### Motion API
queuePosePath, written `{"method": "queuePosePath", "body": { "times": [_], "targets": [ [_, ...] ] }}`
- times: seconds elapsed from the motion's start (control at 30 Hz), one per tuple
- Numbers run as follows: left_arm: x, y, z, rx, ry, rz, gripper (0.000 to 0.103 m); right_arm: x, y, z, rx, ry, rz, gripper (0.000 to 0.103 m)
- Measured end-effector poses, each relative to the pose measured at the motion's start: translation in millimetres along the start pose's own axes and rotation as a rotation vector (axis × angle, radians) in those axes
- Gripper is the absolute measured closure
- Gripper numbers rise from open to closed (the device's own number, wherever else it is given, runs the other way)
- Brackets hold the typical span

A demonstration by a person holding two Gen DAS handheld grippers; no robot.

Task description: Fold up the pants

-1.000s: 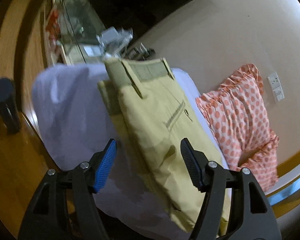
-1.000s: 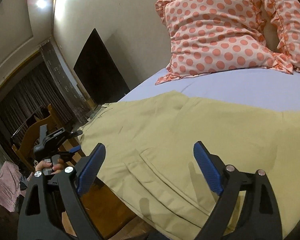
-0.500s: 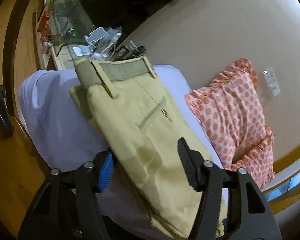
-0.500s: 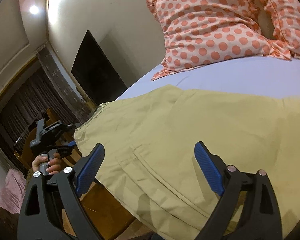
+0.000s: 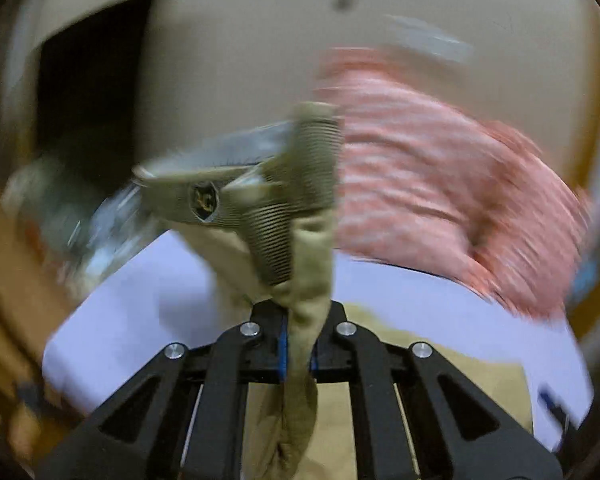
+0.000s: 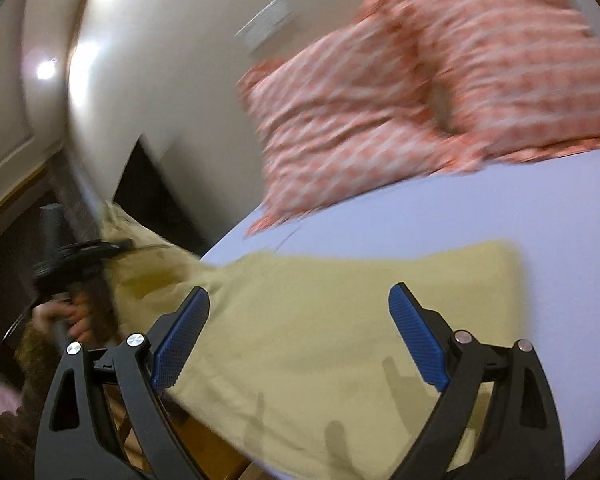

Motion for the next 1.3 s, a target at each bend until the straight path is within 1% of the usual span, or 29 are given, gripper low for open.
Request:
{"method": "queuePosePath", "body": {
  "times": [0.07,0.1,0.13,0.2,0.27,0.33,0.37,0.43,0.47,0.53,0.57,0.6,0.63,0.7,0.77,0.8,0.83,0.87,0.93,0.97,1.0,1.07,1.1,1.13,1.17,1.2,1.23,1.27,1.3],
  "targets": [
    [84.0,-10.9,33.1,0.078,-0.148,-0.186,0.096,17.7,8.3,32.5,0.077,-0.063,-0.033,0.01],
    [120.5,-24.9,45.5,0.091,-0.225,-0.265,0.096,26.1,10.8,47.5,0.11,-0.088,-0.055,0.01],
    [144.9,-39.1,52.6,0.094,-0.271,-0.324,0.096,33.8,12.4,60.7,0.137,-0.111,-0.078,0.01],
    [206.4,-93.6,64.6,0.102,-0.346,-0.519,0.096,47.2,13.5,83.1,0.179,-0.136,-0.124,0.01],
    [238.9,-139.6,62.5,0.075,-0.366,-0.66,0.096,59.6,12.0,96.5,0.187,-0.137,-0.178,0.01],
    [258.8,-186.3,52.2,0.018,-0.374,-0.779,0.094,70.1,8.7,96.0,0.148,-0.123,-0.224,0.01],
    [260.7,-201.6,51.6,0.018,-0.371,-0.812,0.094,74.2,6.4,91.3,0.113,-0.121,-0.241,0.01],
    [256.0,-213.4,59.9,0.067,-0.334,-0.847,0.089,80.4,1.9,75.5,0.033,-0.12,-0.258,0.011],
    [249.2,-212.8,64.9,0.075,-0.342,-0.846,0.086,84.8,-1.0,65.2,-0.015,-0.133,-0.268,0.011],
    [226.8,-202.0,79.8,0.058,-0.416,-0.801,0.08,91.1,-5.0,51.0,-0.077,-0.144,-0.283,0.018],
    [216.9,-193.0,84.8,0.044,-0.449,-0.768,0.078,94.6,-7.1,42.8,-0.108,-0.148,-0.291,0.019],
    [204.5,-183.9,87.3,0.026,-0.479,-0.724,0.072,97.1,-8.8,35.5,-0.134,-0.149,-0.294,0.02],
    [182.6,-167.9,86.0,0.003,-0.502,-0.647,0.063,97.3,-11.3,31.0,-0.152,-0.152,-0.293,0.024],
    [156.4,-139.4,67.7,-0.048,-0.482,-0.519,0.052,98.2,-13.7,19.2,-0.188,-0.157,-0.271,0.027],
    [114.0,-109.3,16.2,-0.146,-0.354,-0.35,0.051,98.2,-16.6,14.7,-0.199,-0.152,-0.263,0.031],
    [100.5,-104.1,-2.9,-0.196,-0.318,-0.304,0.051,99.5,-16.4,12.5,-0.204,-0.143,-0.27,0.034],
    [84.4,-99.6,-30.9,-0.276,-0.284,-0.245,0.052,101.9,-16.3,10.7,-0.202,-0.127,-0.281,0.034],
    [74.0,-98.3,-54.7,-0.349,-0.278,-0.208,0.052,105.1,-15.9,9.7,-0.199,-0.112,-0.293,0.037],
    [67.5,-101.9,-83.0,-0.441,-0.29,-0.178,0.052,110.3,-14.3,8.1,-0.202,-0.095,-0.31,0.046],
    [67.8,-103.5,-89.1,-0.464,-0.301,-0.176,0.052,111.0,-13.8,6.6,-0.208,-0.075,-0.313,0.048],
    [70.8,-105.3,-94.0,-0.484,-0.318,-0.185,0.051,110.7,-12.5,6.0,-0.212,-0.062,-0.314,0.053],
    [74.0,-110.7,-95.8,-0.502,-0.332,-0.2,0.043,112.4,-12.0,2.6,-0.234,-0.022,-0.323,0.06],
    [74.9,-110.5,-97.5,-0.508,-0.343,-0.204,0.04,113.7,-12.1,2.3,-0.244,0.002,-0.338,0.066],
    [75.2,-111.4,-96.3,-0.513,-0.358,-0.206,0.04,117.3,-12.5,0.9,-0.252,0.055,-0.378,0.073],
    [75.5,-112.1,-96.0,-0.524,-0.369,-0.209,0.04,121.7,-14.1,0.0,-0.26,0.105,-0.422,0.077],
    [75.9,-112.2,-99.3,-0.529,-0.373,-0.21,0.044,124.8,-15.4,-0.5,-0.262,0.136,-0.454,0.082],
    [76.0,-113.0,-99.8,-0.55,-0.395,-0.207,0.055,128.4,-16.6,-1.1,-0.261,0.177,-0.492,0.084],
    [78.3,-112.9,-103.5,-0.563,-0.394,-0.209,0.062,130.5,-16.4,-1.7,-0.259,0.2,-0.513,0.085],
    [82.1,-113.4,-105.4,-0.564,-0.372,-0.222,0.081,132.6,-14.3,-2.1,-0.249,0.231,-0.54,0.086]
  ]
}}
Point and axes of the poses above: each gripper's, at about its wrist camera, not at the fingertips, and z roughly against the way its jaws point, x to its right, y to its top, the point moved 2 cm from there along -z, roughly the way its jaws point, and after that the axes turned 15 degrees about y, right-handed, at the moved point
